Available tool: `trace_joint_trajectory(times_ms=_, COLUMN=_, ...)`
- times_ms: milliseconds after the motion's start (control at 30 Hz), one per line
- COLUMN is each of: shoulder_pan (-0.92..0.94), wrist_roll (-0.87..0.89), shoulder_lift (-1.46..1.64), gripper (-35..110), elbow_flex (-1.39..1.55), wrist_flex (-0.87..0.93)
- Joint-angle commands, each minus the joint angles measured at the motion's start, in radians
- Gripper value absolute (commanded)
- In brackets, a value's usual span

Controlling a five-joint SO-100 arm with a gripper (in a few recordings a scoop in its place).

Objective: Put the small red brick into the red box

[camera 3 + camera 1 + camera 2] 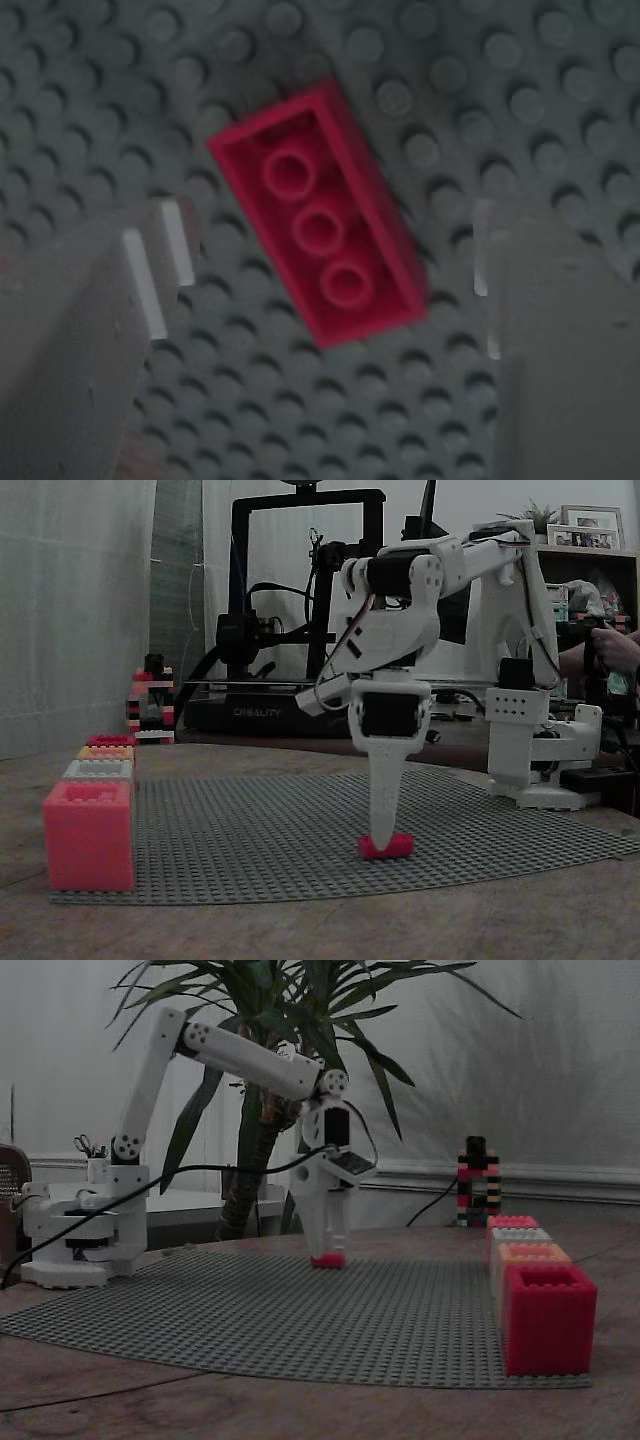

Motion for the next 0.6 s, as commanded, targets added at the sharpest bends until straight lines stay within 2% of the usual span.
trace_joint_trajectory(times_ms=0, shoulder_pan=-0.031, wrist_roll=0.008, shoulder_lift=0.094, gripper=26, elbow_flex=-0.005, wrist_flex=-0.006)
trace_joint_trajectory(times_ms=567, shoulder_pan=-0.038, wrist_roll=0.017, shoulder_lift=0.035, gripper=26, elbow_flex=0.011, wrist_flex=-0.032)
